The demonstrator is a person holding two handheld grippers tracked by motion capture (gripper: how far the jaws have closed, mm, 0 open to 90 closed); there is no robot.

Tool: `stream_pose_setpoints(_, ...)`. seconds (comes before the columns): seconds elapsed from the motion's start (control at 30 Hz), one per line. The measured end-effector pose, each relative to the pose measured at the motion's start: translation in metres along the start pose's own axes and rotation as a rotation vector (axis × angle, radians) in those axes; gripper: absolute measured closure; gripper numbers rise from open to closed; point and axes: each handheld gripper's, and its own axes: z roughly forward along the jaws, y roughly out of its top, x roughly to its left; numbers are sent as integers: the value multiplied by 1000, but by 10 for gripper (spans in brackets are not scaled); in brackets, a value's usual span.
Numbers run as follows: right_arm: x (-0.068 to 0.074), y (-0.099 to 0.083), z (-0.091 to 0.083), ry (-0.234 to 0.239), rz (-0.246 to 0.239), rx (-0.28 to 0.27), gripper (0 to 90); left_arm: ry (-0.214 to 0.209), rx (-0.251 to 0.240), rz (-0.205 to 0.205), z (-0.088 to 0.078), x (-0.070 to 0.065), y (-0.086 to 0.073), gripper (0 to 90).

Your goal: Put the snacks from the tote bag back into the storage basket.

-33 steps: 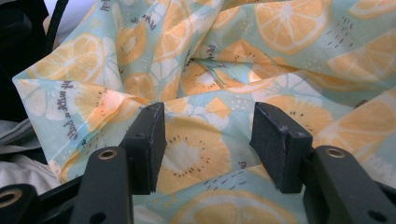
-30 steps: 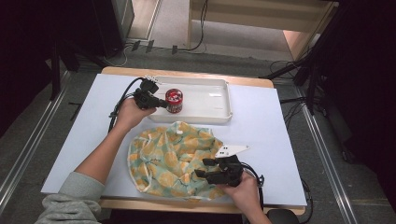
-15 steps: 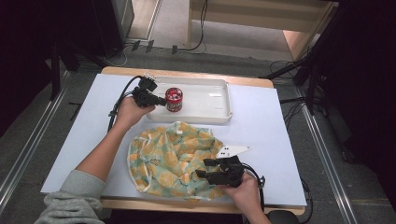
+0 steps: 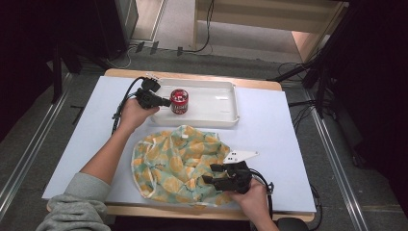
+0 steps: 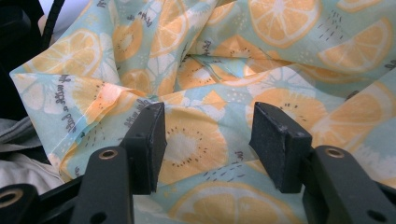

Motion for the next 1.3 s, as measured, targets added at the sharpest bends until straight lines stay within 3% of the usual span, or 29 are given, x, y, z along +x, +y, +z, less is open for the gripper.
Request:
stream_pose_setpoints(0.57,-1,-1,-2,0,5,-3,467,-3,14,-18,4,5,8,883)
stream_pose_setpoints(0.8,-1,-1,-1,-2,5,1,473,-30,11,-40,0,4,7,844)
stream_pose_setpoints(1.23,3,0,-3,-6,-20,-25,478,-85,9,-33,-11,-8,0,759)
stream_pose_setpoints(1.3,2,0,-4,-8,-17,-26,479,-78,14,-22,-13,-11,-2,746)
